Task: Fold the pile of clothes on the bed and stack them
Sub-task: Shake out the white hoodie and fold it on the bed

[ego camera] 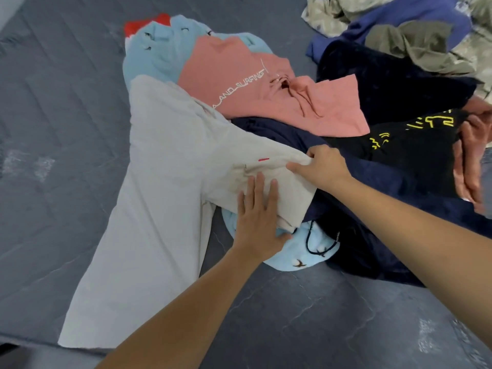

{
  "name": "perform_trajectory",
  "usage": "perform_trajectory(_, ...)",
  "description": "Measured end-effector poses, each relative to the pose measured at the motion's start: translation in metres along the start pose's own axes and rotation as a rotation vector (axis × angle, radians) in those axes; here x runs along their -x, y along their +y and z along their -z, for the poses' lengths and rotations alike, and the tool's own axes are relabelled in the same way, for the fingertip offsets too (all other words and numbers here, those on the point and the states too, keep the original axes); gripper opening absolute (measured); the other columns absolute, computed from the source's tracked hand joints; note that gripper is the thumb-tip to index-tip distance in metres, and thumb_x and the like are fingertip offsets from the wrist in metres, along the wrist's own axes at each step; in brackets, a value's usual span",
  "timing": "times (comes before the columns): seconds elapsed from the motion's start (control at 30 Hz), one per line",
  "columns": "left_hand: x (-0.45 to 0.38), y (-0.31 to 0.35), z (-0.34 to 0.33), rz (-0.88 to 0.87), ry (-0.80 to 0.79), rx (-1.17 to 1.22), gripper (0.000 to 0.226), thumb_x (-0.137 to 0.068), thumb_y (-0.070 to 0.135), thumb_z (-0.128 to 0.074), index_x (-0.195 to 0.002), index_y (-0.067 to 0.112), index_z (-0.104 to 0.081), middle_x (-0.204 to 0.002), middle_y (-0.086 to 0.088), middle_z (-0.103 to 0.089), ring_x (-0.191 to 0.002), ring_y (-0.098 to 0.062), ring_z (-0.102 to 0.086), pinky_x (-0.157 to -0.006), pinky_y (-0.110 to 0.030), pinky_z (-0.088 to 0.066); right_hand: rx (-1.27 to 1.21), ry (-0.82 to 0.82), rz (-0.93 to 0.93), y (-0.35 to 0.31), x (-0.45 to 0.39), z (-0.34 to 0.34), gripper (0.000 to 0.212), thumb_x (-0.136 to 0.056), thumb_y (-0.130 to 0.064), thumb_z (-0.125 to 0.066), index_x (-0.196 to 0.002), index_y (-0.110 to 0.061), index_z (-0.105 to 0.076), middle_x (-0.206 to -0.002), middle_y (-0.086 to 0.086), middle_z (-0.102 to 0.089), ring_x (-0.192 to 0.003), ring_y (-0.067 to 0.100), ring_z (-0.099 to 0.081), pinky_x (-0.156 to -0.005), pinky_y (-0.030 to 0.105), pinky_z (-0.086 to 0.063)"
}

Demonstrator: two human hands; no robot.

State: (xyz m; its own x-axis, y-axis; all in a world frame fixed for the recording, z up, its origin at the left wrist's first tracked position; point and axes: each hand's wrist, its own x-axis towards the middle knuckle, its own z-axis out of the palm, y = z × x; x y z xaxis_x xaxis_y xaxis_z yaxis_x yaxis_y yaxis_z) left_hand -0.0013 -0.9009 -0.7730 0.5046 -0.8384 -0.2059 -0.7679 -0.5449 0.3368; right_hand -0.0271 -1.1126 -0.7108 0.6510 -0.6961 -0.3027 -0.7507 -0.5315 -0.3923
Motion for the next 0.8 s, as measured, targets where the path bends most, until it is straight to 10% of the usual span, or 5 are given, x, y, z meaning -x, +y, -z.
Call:
perform_trajectory(0.17,0.003,0.01,0.006,0.036,0.036,-0.001,0.102,-0.095,0.043,-0.061,-0.167,0.018,0.008,-0.171,-0.021,0.017,-0.159,-0.04,0.018,-0.127,-0.062,-0.01,-0.339,-0.148,0.007,-0.001,0.004,0.024,0.032,-0.088,-0.027,-0.081,-0.095,-0.006,-0.058,-0.086,0.011,-0.062,-0.08,0.022,-0.059,-0.066,0.039,-0.049)
perform_trajectory(0.3,0.01,0.004,0.013,-0.018,0.053,0.094,0.083,-0.101,0.046,-0.039,-0.167,0.024,0.007,-0.173,-0.017,0.015,-0.16,-0.037,0.015,-0.127,-0.061,-0.011,-0.625,-0.379,0.072,-0.003,0.013,0.045,0.041,-0.099,-0.011,-0.067,-0.135,-0.029,-0.055,-0.098,0.027,-0.068,-0.076,0.022,-0.071,-0.06,0.038,-0.062)
perform_trajectory(0.53,0.024,-0.008,0.026,-0.086,0.119,0.41,0.072,-0.108,0.045,-0.042,-0.168,0.028,-0.007,-0.176,-0.001,0.003,-0.162,-0.024,0.008,-0.127,-0.057,-0.02,-0.712,-0.453,0.093,-0.02,0.012,0.055,0.023,-0.103,-0.016,-0.06,-0.108,-0.027,-0.08,-0.084,-0.005,-0.072,-0.076,0.009,-0.07,-0.064,0.034,-0.062)
perform_trajectory(0.8,0.044,-0.032,0.046,0.107,0.184,1.02,0.049,-0.112,0.035,-0.043,-0.161,0.029,-0.037,-0.16,0.013,-0.046,-0.153,-0.012,-0.035,-0.125,-0.042,-0.035,-0.792,-0.417,0.108,-0.077,0.009,0.044,0.026,-0.097,-0.004,-0.055,-0.088,-0.006,-0.079,-0.093,0.006,-0.075,-0.088,0.016,-0.069,-0.074,0.035,-0.062)
